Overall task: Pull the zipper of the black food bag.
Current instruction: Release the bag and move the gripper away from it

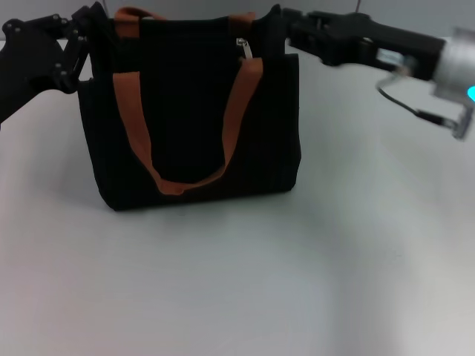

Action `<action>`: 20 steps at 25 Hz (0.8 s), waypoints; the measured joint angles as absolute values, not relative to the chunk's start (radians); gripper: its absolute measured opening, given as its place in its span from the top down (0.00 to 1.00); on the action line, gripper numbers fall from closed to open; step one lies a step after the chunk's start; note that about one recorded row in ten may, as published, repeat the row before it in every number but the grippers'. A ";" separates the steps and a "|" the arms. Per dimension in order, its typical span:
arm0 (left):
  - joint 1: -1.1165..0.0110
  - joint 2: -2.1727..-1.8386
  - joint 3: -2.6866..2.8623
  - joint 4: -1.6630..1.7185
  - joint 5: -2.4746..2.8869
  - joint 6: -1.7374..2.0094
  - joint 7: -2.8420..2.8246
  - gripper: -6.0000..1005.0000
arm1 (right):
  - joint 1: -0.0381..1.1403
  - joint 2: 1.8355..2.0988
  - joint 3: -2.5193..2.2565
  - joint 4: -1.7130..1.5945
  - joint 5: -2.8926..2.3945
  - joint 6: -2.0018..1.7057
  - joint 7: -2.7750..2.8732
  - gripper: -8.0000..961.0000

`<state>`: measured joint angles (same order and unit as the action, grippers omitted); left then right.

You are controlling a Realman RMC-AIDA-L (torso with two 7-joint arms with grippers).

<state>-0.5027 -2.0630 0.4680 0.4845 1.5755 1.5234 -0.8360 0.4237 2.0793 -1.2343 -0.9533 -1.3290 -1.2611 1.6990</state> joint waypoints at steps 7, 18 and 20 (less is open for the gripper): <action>-0.487 -2.063 0.472 0.481 1.583 1.496 -0.896 0.87 | 0.441 2.033 -1.088 -0.655 -1.345 -1.672 1.340 0.58; -0.457 -2.033 0.481 0.492 1.660 1.481 -1.081 0.87 | 0.473 2.074 -1.086 -0.602 -1.663 -1.649 1.221 0.23; -0.453 -2.019 0.491 0.492 1.660 1.477 -1.120 0.87 | 0.484 2.078 -1.091 -0.597 -1.681 -1.629 1.211 0.20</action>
